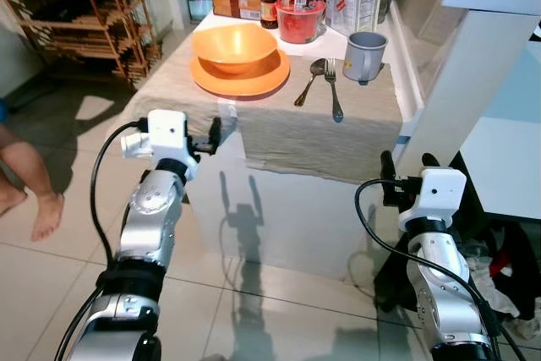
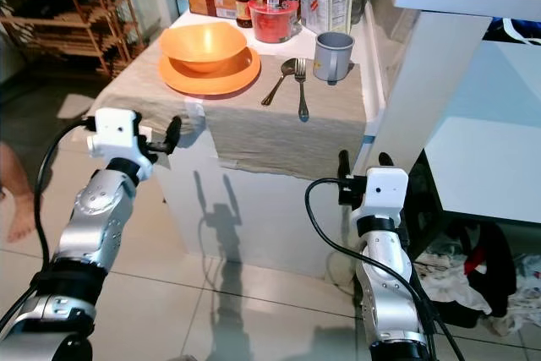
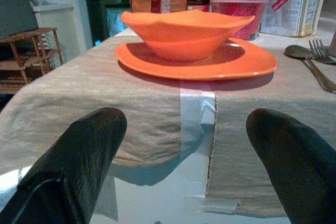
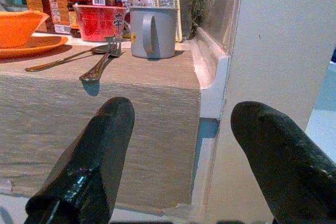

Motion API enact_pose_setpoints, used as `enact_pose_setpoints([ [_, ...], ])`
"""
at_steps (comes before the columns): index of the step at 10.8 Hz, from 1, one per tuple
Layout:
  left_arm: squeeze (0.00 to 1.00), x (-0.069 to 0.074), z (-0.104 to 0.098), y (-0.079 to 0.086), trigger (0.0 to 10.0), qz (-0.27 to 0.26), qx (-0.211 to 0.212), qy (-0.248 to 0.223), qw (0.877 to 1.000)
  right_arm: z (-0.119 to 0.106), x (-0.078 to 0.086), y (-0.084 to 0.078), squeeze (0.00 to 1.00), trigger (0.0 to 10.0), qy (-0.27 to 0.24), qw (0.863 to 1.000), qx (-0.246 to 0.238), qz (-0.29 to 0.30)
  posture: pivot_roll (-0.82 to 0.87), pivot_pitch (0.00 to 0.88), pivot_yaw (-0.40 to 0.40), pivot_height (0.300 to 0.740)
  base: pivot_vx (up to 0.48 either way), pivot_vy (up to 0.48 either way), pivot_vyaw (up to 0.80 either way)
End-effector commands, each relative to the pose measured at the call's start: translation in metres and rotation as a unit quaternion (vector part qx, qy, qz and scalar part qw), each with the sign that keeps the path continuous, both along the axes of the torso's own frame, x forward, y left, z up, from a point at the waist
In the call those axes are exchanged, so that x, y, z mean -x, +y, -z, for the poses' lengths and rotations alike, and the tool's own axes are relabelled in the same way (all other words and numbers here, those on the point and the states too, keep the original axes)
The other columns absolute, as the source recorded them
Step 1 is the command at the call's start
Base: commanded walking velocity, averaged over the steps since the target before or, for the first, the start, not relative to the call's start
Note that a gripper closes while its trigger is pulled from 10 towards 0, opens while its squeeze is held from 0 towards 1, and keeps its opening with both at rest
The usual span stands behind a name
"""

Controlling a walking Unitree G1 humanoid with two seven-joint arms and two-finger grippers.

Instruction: Setting the table

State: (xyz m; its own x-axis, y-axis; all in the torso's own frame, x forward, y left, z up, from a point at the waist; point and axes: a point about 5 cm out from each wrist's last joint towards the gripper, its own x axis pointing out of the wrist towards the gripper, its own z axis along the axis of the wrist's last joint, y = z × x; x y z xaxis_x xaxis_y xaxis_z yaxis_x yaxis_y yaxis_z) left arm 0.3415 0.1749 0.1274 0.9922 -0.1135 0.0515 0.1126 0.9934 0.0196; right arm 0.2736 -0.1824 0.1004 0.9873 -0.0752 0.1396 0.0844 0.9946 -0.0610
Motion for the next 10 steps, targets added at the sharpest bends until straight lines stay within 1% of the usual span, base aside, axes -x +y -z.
enact_pose_setpoints([
  [1,0.00,0.001,-0.005,-0.003,10.0,0.010,-0.008,-0.008,1.000,-0.003,-0.004,-0.001,0.00,10.0,0.000,1.000,-0.004,0.002,0.01,0.000,0.026,0.740,0.000,0.000,0.00],
  [2,0.00,0.001,-0.007,-0.008,10.0,0.015,-0.016,-0.016,1.000,-0.004,-0.004,-0.002,0.00,10.0,-0.002,1.000,-0.001,0.001,0.01,0.000,0.026,0.740,0.458,0.000,0.00],
  [3,0.00,0.002,-0.013,-0.014,10.0,0.021,-0.018,-0.038,0.999,-0.005,-0.004,-0.002,0.00,10.0,-0.006,1.000,0.001,0.005,0.01,0.000,0.027,0.740,0.480,0.000,0.00],
  [6,0.00,0.003,-0.021,-0.019,10.0,0.014,-0.005,-0.055,0.998,-0.006,-0.006,0.001,0.00,10.0,-0.009,1.000,0.007,-0.003,0.01,0.000,0.024,0.740,0.460,0.000,0.00],
  [7,0.00,0.004,-0.023,-0.019,10.0,0.008,-0.005,-0.063,0.998,-0.009,-0.007,0.002,0.00,10.0,-0.019,1.000,0.011,-0.007,0.01,0.000,0.018,0.740,0.424,0.000,0.00],
  [8,0.00,0.005,-0.026,-0.020,10.0,0.007,-0.005,-0.069,0.998,-0.018,-0.009,0.004,0.00,10.0,-0.036,0.999,0.016,-0.013,0.02,0.000,0.015,0.740,0.416,0.240,0.00],
  [9,0.00,0.006,-0.032,-0.022,10.0,0.014,-0.010,-0.082,0.996,-0.026,-0.011,0.006,0.00,10.0,-0.049,0.998,0.018,-0.017,0.02,0.000,0.011,0.740,0.412,0.247,0.00],
  [10,0.00,0.008,-0.040,-0.027,10.0,0.030,-0.024,-0.105,0.994,-0.028,-0.013,0.005,0.00,10.0,-0.052,0.998,0.017,-0.016,0.03,0.000,0.009,0.740,0.428,0.000,0.00],
])
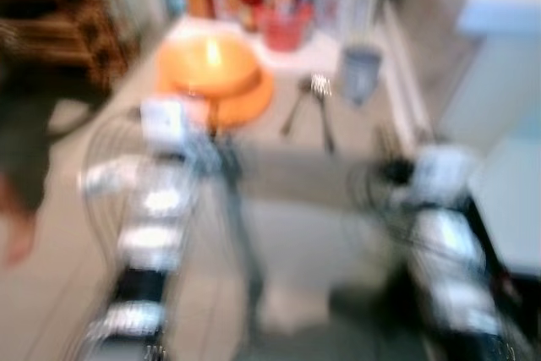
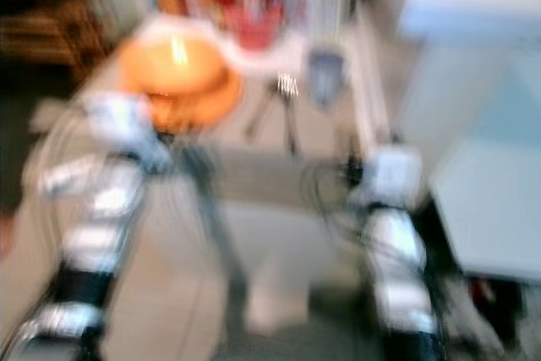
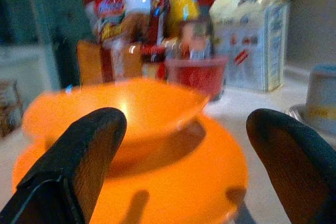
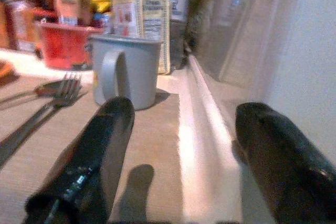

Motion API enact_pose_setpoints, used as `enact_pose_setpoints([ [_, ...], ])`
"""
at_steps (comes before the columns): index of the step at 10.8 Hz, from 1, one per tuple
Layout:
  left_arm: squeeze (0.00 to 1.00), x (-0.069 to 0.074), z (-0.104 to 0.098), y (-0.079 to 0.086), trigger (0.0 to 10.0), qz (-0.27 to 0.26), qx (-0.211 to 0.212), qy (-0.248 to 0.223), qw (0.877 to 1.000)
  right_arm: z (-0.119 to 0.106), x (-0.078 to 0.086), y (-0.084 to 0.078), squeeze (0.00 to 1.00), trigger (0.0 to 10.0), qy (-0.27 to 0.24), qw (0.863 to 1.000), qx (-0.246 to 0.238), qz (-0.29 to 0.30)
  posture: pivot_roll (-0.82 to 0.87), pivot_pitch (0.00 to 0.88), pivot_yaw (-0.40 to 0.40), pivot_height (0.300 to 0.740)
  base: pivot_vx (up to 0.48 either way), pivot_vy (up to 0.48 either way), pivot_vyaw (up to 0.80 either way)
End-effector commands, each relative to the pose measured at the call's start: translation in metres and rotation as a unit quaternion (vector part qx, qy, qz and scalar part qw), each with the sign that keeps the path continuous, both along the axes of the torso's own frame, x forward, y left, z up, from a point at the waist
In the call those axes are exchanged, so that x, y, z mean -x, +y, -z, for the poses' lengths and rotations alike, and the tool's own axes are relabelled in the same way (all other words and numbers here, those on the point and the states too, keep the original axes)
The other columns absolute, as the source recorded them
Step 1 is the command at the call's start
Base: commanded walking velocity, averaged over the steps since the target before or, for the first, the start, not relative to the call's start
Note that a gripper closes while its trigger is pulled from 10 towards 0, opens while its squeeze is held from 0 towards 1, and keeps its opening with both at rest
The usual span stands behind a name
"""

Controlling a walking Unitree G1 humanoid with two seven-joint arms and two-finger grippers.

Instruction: Setting the table

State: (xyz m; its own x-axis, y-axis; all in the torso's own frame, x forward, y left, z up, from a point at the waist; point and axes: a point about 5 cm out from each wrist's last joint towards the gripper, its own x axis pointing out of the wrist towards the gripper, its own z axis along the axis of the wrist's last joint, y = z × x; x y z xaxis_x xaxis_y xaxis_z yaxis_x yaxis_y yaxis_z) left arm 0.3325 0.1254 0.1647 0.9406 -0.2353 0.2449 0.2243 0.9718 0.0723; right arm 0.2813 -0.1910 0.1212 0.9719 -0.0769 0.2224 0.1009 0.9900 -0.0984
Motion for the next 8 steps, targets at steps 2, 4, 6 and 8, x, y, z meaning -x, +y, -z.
enact_pose_setpoints([
  [2,0.00,0.001,-0.010,0.018,10.0,-0.022,-0.016,-0.022,0.999,-0.003,-0.005,0.017,0.00,10.0,-0.008,1.000,-0.008,-0.024,0.03,0.000,0.009,0.740,0.000,0.000,0.00],
  [4,0.00,-0.001,-0.012,0.022,10.0,-0.033,-0.005,-0.017,0.999,-0.002,-0.005,0.019,0.00,10.0,-0.007,1.000,-0.012,-0.027,0.04,0.000,0.010,0.740,0.000,0.000,0.00],
  [6,0.00,-0.008,-0.013,0.023,10.0,-0.032,-0.029,0.008,0.999,0.000,-0.002,0.019,0.00,10.0,-0.003,1.000,-0.014,-0.026,0.03,0.000,0.013,0.740,0.000,0.000,0.00],
  [8,0.00,-0.027,-0.028,0.030,10.0,-0.020,-0.069,0.023,0.997,0.006,0.014,0.014,0.00,10.0,0.010,1.000,-0.005,-0.022,0.00,0.000,0.037,0.740,0.000,0.000,0.00],
])
